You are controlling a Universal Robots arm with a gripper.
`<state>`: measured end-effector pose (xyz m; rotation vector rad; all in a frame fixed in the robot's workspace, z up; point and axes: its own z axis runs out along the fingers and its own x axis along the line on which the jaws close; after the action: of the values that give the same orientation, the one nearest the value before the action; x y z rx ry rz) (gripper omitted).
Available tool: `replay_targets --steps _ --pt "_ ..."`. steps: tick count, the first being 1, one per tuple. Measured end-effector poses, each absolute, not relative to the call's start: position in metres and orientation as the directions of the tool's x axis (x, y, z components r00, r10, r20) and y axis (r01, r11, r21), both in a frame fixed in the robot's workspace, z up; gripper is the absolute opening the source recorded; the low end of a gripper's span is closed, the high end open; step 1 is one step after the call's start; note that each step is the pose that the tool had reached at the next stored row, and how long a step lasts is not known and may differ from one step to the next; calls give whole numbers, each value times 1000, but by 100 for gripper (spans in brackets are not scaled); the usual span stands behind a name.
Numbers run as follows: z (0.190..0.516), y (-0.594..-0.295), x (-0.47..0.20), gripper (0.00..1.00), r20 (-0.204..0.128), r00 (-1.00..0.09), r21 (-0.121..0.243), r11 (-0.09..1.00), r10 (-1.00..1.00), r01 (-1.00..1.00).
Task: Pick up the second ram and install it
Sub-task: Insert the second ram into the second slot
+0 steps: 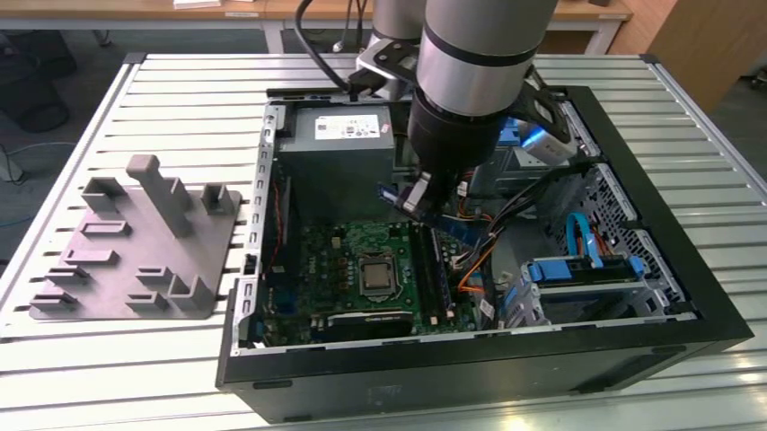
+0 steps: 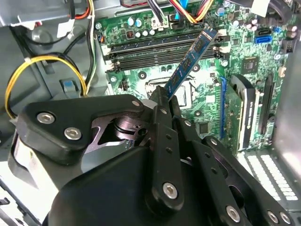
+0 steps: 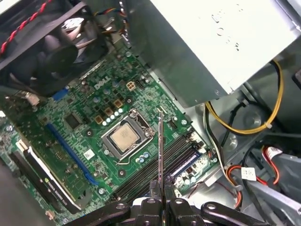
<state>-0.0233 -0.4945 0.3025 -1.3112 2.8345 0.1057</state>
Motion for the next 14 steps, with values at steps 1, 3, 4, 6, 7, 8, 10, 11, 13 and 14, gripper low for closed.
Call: replay_targets --steps 1,3,4,6,7,8,10,11,13,14 --pt "302 -494 -23 14 -44 -656 54 654 -753 -754" --pt "302 -494 -23 14 -44 -673 54 671 -738 -739" --pt "302 -494 -23 14 -44 -683 54 681 -729 -731" --pt "302 -494 -23 14 -44 -700 54 698 -713 -714" --pt "302 -494 -23 14 -44 -708 54 706 -705 -706" --pt "302 -494 -23 14 -43 -716 54 714 -696 -698" --pt "302 -495 -23 14 -43 -732 54 730 -680 -681" --pt "302 -494 -23 14 -43 -741 54 739 -670 -672" --pt "302 -494 -23 14 -43 -756 54 754 -653 -654" --pt "302 -494 -23 14 -43 -764 54 762 -644 -646"
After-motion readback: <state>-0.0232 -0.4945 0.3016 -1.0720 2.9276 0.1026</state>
